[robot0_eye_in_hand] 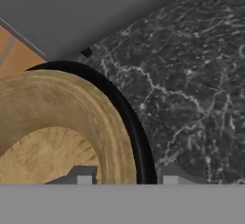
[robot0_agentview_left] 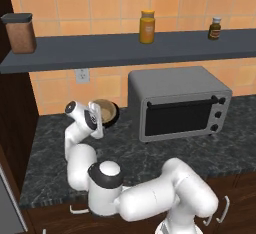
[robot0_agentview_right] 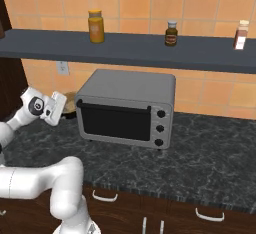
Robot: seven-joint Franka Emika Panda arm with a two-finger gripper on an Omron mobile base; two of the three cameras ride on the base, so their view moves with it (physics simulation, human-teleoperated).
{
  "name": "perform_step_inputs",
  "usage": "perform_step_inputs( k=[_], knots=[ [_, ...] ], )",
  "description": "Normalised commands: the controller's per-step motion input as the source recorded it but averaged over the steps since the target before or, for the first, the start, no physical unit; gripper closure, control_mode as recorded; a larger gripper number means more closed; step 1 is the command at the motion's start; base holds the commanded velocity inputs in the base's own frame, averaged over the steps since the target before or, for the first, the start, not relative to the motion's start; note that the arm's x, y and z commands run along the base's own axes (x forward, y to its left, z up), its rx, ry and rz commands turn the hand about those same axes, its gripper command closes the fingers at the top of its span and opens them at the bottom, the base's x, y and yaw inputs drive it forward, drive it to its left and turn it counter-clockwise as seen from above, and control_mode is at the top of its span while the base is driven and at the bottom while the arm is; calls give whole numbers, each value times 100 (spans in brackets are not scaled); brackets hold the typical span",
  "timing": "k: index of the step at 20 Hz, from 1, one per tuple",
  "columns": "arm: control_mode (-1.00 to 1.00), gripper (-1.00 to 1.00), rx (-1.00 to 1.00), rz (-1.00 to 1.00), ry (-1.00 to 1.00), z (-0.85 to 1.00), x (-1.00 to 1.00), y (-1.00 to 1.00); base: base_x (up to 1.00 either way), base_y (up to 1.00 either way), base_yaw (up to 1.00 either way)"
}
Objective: Pick up the bowls on the counter and stack them on top of one another in the open cabinet. Place the smaller bowl on top of the larger bowl.
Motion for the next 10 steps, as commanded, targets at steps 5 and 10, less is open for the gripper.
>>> perform_step_inputs(
  k=[5, 10],
  knots=[
    [-100, 100, 0, 0, -22, 23, -100, 11, 0, 0, 0],
    [-100, 100, 1, 0, -37, 83, -100, -1, 0, 0, 0]
  ],
)
